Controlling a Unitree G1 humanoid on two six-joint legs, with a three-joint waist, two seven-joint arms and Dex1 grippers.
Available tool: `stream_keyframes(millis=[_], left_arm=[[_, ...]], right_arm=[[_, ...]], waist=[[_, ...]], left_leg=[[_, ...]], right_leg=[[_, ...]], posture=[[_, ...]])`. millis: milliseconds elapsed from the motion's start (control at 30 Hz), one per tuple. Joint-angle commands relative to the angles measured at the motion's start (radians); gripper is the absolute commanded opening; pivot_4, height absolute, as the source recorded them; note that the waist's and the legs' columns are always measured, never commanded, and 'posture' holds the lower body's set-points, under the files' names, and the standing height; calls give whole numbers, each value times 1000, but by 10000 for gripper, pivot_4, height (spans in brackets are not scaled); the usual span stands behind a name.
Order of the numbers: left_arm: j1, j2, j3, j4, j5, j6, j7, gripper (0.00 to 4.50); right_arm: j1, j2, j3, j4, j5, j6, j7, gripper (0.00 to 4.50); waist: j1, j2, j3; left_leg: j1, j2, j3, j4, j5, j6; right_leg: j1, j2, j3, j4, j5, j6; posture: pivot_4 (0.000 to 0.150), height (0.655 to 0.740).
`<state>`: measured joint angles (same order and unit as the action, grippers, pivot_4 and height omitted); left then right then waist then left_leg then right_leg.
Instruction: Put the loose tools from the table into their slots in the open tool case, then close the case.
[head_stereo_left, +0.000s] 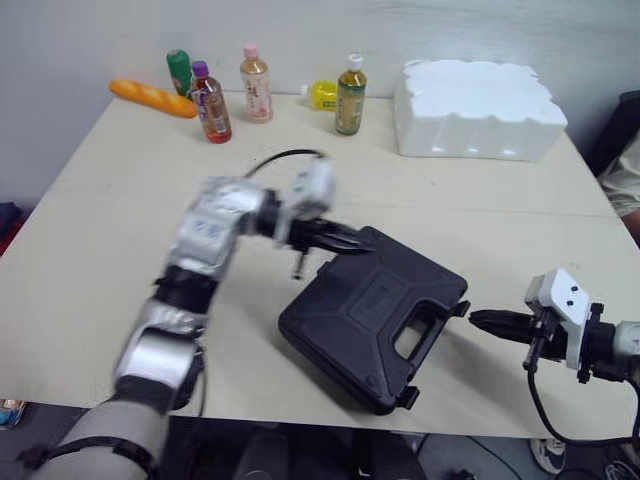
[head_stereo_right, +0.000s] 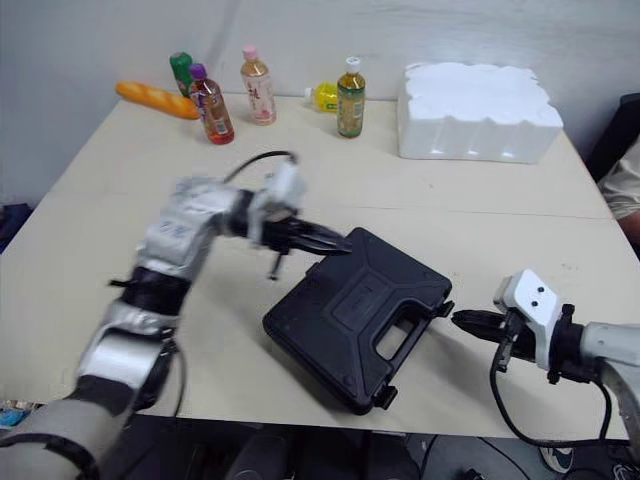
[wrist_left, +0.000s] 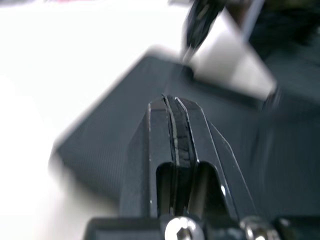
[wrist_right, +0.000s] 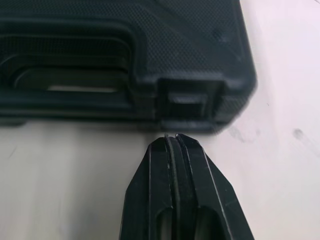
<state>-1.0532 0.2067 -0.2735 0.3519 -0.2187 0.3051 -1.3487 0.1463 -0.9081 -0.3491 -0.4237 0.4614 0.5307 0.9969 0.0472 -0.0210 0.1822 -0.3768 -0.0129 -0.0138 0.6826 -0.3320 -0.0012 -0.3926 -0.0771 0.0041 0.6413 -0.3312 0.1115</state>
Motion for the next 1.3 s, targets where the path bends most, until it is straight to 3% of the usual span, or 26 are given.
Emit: stream_keyframes(millis=[33,200,400,533,867,1033,1133,1300], left_arm=[[-86,-112,-84,207,93,-116,50,240],[-166,-236,-189,495,252,-308,127,240],[-188,-223,-309,664,470,-559,316,240],[-186,-232,-223,661,381,-510,225,240],[-124,-195,-219,575,393,-508,77,240],[-108,-171,-329,628,574,-622,267,240],[-84,-183,-321,613,547,-607,220,240],[-66,-191,-326,601,553,-603,228,240]], right_arm=[[-29,19,12,-39,-10,24,-75,0],[-80,43,42,-68,-14,65,-159,0],[-54,69,51,-105,-23,91,-221,0],[-10,65,42,-119,-28,92,-231,0],[-51,68,83,-65,-55,72,-238,0],[-109,91,108,-105,2,99,-232,0],[-143,117,124,-120,21,128,-240,0],[-154,133,143,-127,20,144,-241,0]], waist=[[-8,0,0],[-26,1,0],[-22,1,0],[-21,0,-1],[-23,0,-1],[-20,-4,-3],[-30,-10,-9],[-37,-8,-16]], left_leg=[[0,-1,2,0,0,1],[2,-2,4,-1,0,4],[3,-2,-1,-3,1,2],[5,-3,-1,-2,0,4],[4,-3,-1,-2,0,4],[5,-3,-3,-2,0,3],[7,-3,-2,-2,0,4],[9,1,-3,-2,-3,7]], right_leg=[[0,0,1,-1,0,2],[-2,-1,5,-6,1,4],[-1,-1,6,-5,1,4],[1,-1,5,-6,1,4],[0,-1,5,-5,1,4],[1,-1,4,-6,1,4],[4,-2,6,-6,1,4],[4,-2,6,-6,1,3]], posture=[[1500,7400],[1500,7400],[1500,7400],[1500,7400],[1500,7400],[1500,7400],[1500,7400],[1500,7400]])
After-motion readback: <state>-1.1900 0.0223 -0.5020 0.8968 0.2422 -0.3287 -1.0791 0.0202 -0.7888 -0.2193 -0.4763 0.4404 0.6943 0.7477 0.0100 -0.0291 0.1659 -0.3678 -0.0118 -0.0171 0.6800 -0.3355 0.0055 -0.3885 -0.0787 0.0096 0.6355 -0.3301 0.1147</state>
